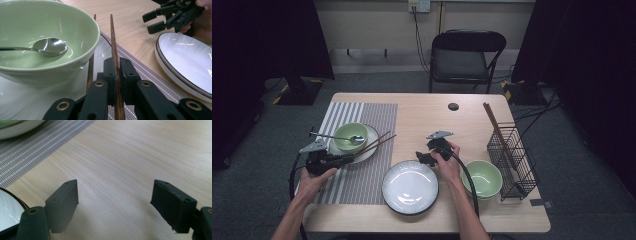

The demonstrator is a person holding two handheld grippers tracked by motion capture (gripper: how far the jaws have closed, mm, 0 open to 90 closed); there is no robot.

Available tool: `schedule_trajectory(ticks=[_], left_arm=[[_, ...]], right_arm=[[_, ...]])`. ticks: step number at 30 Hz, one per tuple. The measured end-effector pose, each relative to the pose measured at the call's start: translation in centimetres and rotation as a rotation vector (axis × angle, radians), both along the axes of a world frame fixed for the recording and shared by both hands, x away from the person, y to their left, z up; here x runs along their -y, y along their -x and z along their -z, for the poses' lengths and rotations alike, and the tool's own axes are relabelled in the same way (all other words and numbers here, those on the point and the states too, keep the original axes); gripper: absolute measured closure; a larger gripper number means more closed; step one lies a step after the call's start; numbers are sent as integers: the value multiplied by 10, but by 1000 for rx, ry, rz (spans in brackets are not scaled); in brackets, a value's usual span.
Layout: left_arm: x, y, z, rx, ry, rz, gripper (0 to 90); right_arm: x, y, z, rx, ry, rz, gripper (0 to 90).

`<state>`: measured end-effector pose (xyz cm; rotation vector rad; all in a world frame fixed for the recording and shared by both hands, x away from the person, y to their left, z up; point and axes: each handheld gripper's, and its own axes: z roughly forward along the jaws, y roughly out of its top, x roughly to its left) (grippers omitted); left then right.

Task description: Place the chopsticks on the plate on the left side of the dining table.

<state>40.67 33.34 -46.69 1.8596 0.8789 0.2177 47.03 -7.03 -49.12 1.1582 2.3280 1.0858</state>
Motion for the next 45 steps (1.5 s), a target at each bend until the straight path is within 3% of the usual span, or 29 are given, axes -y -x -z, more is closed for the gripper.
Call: schedule_trajectory(ticks=[3,9,13,14,18,20,26,32,45], left_arm=[[-1,0,0,0,-9,2,843],[-2,-1,3,-5,-12,-17,843],[-1,-1,5,-3,-34,-14,843],[2,0,5,-6,-57,-23,843],[12,7,-3,37,-96,7,843],[14,5,-3,40,-93,2,843],[5,-1,8,0,-72,-30,843],[2,-1,13,-18,-95,-39,842],[3,-2,13,-25,-99,-38,830]], right_arm=[[0,0,7,-2,27,8,209],[2,0,9,15,29,0,211],[2,1,9,14,31,3,211],[1,1,9,11,34,6,209],[1,1,9,12,36,5,209],[1,1,9,12,36,5,209],[1,1,9,12,36,4,209],[1,0,9,16,41,0,209],[1,0,10,17,41,0,209]])
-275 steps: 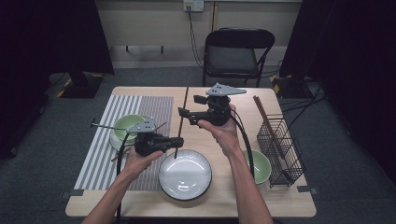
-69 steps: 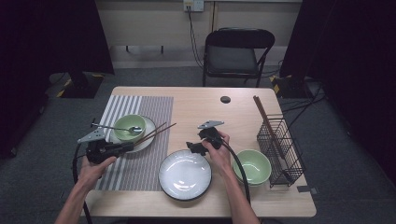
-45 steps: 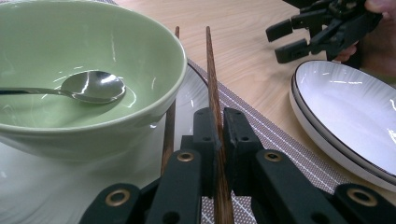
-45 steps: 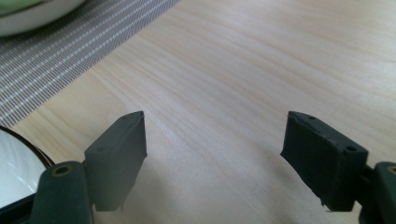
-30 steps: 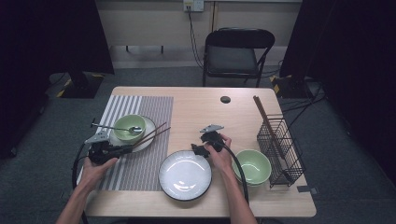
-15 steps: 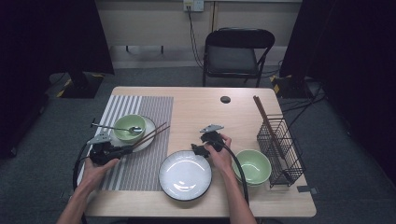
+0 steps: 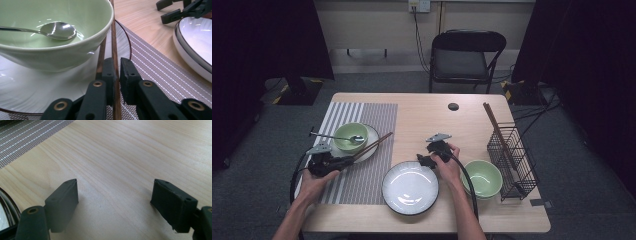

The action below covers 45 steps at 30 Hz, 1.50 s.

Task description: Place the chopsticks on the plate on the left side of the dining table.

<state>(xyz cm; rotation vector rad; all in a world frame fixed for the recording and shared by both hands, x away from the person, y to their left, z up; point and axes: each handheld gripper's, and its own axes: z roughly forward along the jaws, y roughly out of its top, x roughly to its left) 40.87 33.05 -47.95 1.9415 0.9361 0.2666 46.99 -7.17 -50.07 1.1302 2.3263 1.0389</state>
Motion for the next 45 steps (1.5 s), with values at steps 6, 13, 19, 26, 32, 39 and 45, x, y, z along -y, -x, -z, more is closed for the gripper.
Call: schedule_trajectory(ticks=[6,13,19,26,32,39,45], left_arm=[[0,0,-1,5,7,0,815],[-3,1,-13,28,62,-5,812],[3,1,-16,38,69,28,861],[15,-5,-7,-2,30,42,880],[11,-8,-4,-14,23,6,880],[6,-9,-3,-19,27,-4,883],[6,-8,-3,-17,21,-10,876]], right_arm=[[0,0,0,0,0,0,208],[0,0,0,-1,-1,1,209],[0,0,0,0,0,0,209],[0,0,0,-1,-1,1,209],[0,0,0,0,0,0,209],[0,0,0,0,0,0,209],[0,0,0,-1,-1,1,209]])
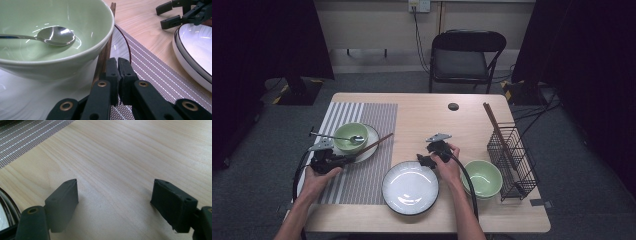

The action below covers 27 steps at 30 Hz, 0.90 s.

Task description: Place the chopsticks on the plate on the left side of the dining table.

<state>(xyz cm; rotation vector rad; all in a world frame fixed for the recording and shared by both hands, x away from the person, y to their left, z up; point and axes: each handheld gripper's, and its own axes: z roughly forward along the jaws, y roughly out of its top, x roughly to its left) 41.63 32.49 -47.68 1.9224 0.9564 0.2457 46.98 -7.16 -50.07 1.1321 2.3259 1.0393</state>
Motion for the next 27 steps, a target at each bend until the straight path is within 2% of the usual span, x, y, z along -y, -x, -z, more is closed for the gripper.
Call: schedule_trajectory(ticks=[3,9,12,16,21,27], left_arm=[[-1,1,0,-3,-3,4,872],[-12,7,-12,26,64,15,836],[-20,8,-15,36,69,-4,805],[-31,9,-15,35,102,-28,785],[-37,7,-10,16,90,-52,727],[-27,3,-3,-14,35,-40,667]], right_arm=[[0,0,0,1,1,-1,209],[0,0,0,1,1,-1,208],[0,0,0,0,0,0,209],[0,0,0,0,0,0,209],[0,0,0,0,0,0,209],[0,0,0,0,0,1,209]])
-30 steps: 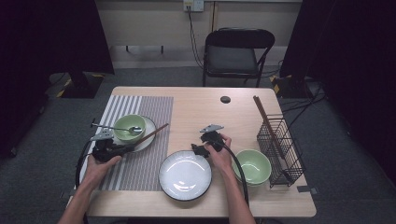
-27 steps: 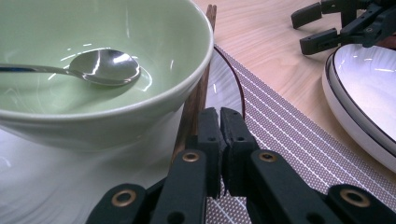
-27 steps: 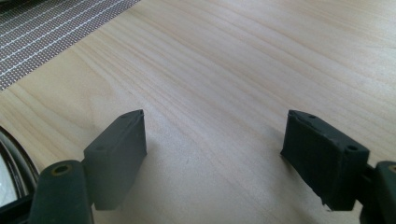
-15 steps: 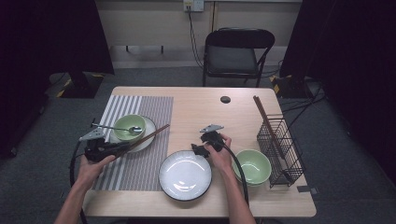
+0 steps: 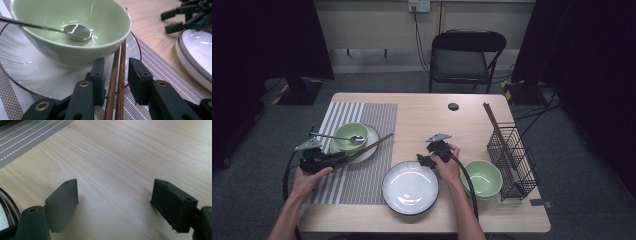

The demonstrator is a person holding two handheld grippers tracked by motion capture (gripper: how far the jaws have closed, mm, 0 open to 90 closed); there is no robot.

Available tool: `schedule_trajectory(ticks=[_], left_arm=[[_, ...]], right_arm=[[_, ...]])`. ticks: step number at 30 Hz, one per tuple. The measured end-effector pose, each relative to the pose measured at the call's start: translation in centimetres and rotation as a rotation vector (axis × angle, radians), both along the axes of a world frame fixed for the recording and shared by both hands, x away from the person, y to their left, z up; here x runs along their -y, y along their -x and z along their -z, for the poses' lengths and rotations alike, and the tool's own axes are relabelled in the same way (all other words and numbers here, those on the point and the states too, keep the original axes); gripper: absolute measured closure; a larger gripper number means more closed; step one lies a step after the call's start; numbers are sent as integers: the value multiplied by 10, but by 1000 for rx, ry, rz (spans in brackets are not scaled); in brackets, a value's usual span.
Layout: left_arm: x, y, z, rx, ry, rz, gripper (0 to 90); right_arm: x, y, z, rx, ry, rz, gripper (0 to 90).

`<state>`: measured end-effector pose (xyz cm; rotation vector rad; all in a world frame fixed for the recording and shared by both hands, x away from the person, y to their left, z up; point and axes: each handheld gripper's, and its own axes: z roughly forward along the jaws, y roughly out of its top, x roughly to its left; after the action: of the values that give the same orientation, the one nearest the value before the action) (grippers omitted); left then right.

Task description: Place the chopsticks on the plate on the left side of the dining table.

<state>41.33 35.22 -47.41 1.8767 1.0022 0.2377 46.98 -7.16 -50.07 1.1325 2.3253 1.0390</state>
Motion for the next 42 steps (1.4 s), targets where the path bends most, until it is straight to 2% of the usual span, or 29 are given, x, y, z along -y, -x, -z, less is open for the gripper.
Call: schedule_trajectory(ticks=[7,11,14,17,22,42], left_arm=[[7,-2,3,-4,-47,2,664],[7,-4,5,-12,-40,-3,709],[9,-5,6,-15,-46,2,706],[11,-6,8,-14,-70,14,719],[9,-5,8,-17,-54,27,744],[-10,-1,5,-23,-48,26,729]], right_arm=[[0,0,0,0,0,0,209],[0,0,0,0,0,0,209],[0,0,0,0,0,0,209],[0,0,0,-1,0,1,209],[0,0,0,0,0,1,209],[0,0,0,0,1,4,209]])
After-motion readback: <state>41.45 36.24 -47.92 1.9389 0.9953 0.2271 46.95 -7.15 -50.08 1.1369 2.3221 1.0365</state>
